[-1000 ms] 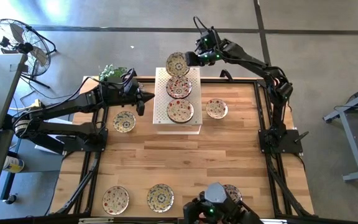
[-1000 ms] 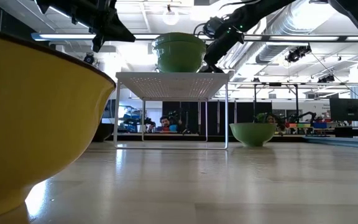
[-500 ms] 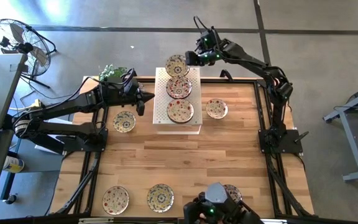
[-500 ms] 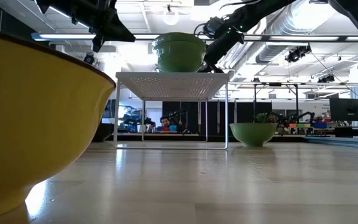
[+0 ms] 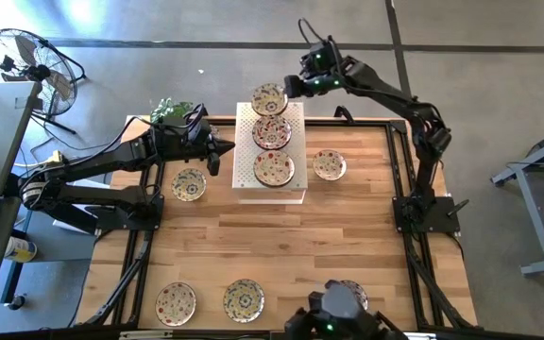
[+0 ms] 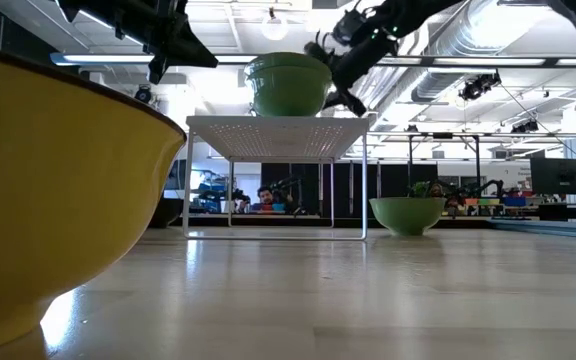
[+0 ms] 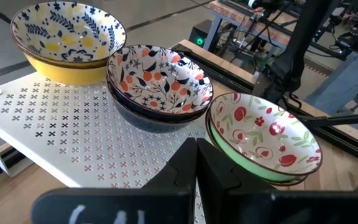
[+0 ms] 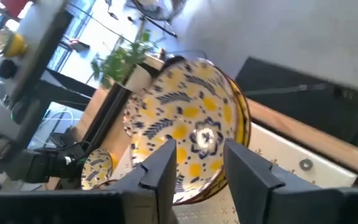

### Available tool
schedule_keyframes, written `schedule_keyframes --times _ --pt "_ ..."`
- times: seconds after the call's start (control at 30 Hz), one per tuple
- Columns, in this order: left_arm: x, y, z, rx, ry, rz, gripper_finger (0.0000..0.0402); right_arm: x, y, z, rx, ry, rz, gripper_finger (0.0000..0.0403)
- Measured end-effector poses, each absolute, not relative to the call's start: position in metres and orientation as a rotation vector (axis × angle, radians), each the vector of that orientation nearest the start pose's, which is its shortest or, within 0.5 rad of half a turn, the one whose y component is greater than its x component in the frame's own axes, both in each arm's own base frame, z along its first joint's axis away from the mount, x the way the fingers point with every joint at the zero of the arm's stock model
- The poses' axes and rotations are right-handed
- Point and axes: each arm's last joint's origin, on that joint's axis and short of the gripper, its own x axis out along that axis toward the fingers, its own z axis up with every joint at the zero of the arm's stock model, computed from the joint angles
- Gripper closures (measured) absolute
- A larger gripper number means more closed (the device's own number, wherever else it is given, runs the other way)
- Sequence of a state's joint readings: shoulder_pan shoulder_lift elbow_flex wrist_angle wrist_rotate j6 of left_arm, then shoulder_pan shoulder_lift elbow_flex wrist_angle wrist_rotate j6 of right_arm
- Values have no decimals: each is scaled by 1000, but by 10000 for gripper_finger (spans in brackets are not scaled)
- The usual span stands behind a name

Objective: Pick & Place Mini bowls
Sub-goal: Stack the yellow patterned bowl on top of the yellow patterned bowl on the shelf

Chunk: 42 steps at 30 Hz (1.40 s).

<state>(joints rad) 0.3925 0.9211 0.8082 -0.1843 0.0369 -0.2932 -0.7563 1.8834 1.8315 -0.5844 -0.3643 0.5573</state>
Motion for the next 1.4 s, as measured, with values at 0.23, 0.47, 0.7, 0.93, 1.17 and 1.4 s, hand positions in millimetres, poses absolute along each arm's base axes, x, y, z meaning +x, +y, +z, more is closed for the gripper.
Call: schedule_keyframes --times 0.23,0.47,0.7,0.93,1.17,1.4 --pt "188 77 317 -352 238 394 400 302 -251 386 587 441 -460 325" --pt "188 77 318 -351 236 394 400 308 -187 384 306 436 -308 398" --pt "188 77 318 -349 227 394 400 293 -131 340 289 114 -225 400" --pt "188 77 318 -379 225 390 400 243 -89 330 271 -24 -321 400" --pt "192 79 315 -479 212 425 400 198 -73 330 261 -123 -444 402" --pt "196 78 309 -545 357 384 401 178 -69 325 260 -152 -517 402"
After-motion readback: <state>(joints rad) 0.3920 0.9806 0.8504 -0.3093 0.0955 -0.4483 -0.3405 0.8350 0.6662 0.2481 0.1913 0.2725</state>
